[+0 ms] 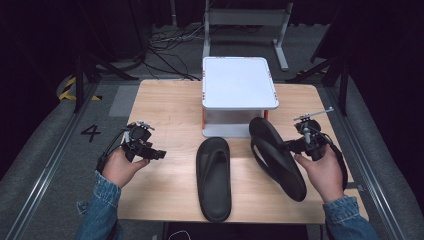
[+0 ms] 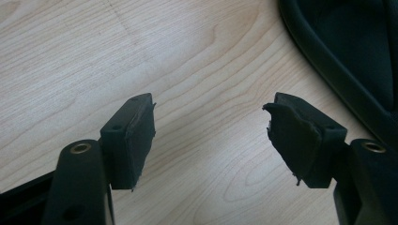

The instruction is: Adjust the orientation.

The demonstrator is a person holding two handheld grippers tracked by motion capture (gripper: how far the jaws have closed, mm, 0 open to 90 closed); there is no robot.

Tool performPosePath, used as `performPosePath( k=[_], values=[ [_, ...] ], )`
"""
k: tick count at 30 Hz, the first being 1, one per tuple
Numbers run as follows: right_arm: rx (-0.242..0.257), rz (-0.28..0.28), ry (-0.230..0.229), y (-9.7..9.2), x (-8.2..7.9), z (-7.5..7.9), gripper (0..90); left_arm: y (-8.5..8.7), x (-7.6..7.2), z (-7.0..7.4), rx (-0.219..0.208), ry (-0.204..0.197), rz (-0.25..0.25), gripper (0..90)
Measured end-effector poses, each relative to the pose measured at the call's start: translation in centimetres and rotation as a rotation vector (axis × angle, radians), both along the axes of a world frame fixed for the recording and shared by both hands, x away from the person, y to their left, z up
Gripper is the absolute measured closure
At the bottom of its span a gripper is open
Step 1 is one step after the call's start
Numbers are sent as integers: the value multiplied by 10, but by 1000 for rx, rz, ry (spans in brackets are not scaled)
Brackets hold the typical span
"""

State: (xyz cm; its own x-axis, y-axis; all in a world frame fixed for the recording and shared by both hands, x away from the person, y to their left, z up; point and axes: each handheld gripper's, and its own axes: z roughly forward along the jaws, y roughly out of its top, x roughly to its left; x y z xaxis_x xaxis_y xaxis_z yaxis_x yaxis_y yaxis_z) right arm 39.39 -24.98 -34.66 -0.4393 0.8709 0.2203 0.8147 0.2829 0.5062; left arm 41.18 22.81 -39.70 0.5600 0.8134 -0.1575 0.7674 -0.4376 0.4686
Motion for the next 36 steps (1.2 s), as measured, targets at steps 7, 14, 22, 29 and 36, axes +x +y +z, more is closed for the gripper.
performPosePath(
  k=[7,14,22,29,36],
  values=[
    [47,78,54,27,-7,-13,643,-1,1,0,0,-1,-13,321],
    [89,98,79,38,-12,-23,641,2,-1,-1,-2,8,-8,322],
    [24,78,51,37,-11,-30,648,6,-4,-1,-2,5,12,322],
    [-73,21,-13,24,-6,-40,631,7,-5,-2,-4,13,10,322],
    [-118,-28,-59,13,-2,-51,566,5,-3,-2,-2,13,6,321]
  ],
)
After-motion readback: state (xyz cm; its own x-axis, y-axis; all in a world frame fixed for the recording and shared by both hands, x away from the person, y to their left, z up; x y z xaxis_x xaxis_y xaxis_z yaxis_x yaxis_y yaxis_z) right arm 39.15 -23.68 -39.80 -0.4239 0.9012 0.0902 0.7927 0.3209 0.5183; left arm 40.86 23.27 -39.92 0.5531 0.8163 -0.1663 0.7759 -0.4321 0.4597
